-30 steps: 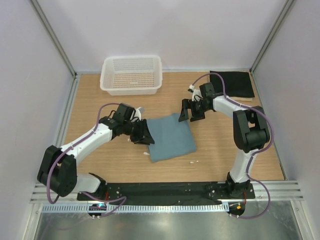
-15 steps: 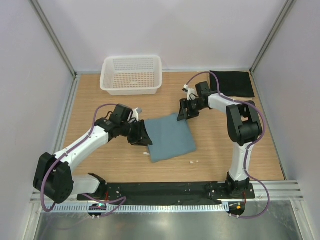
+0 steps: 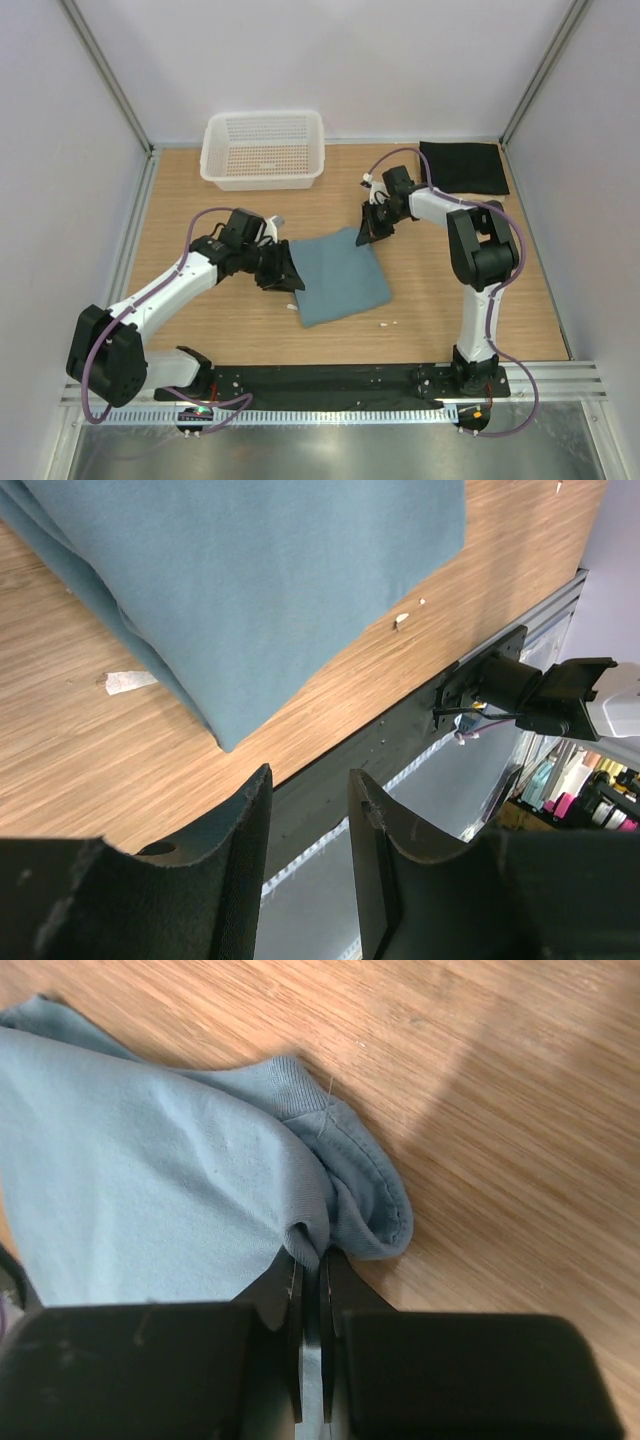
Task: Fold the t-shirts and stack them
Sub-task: Neatly place the folded tshirt to the corner
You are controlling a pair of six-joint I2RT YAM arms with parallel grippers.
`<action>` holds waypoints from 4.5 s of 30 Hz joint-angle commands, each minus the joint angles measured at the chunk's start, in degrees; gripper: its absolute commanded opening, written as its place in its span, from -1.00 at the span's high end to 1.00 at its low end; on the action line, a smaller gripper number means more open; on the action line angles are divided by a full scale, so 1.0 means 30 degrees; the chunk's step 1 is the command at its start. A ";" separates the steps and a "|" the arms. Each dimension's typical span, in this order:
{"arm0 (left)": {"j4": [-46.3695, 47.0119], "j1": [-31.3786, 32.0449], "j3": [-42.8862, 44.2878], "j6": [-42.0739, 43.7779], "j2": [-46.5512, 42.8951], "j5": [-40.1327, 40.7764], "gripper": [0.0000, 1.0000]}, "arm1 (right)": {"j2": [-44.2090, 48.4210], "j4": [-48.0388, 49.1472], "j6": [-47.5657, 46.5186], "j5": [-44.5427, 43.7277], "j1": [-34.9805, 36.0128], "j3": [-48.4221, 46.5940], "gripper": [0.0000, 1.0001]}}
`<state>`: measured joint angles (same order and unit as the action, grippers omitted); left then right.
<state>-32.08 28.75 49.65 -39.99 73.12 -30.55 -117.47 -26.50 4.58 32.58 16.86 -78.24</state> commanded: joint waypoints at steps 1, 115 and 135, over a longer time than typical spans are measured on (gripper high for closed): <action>-0.0148 -0.0063 -0.0230 0.0350 -0.0555 -0.0160 0.24 | 0.1943 -0.1764 0.0495 -0.3500 0.0909 -0.0609 0.97; 0.0467 -0.0326 -0.2721 0.1464 0.2872 -0.6166 0.22 | -0.4260 0.0131 -1.5763 -1.9999 -0.4857 -1.9272 0.97; -0.0614 -0.0326 -0.2312 0.1814 0.3107 -0.5555 0.20 | -1.0063 0.8716 -1.3629 -2.1176 -0.7467 -2.0355 -0.99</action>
<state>-31.99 28.01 40.32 -35.51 84.09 -47.11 -148.79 -9.15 -39.62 -29.41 -5.04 -135.44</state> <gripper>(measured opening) 0.395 0.965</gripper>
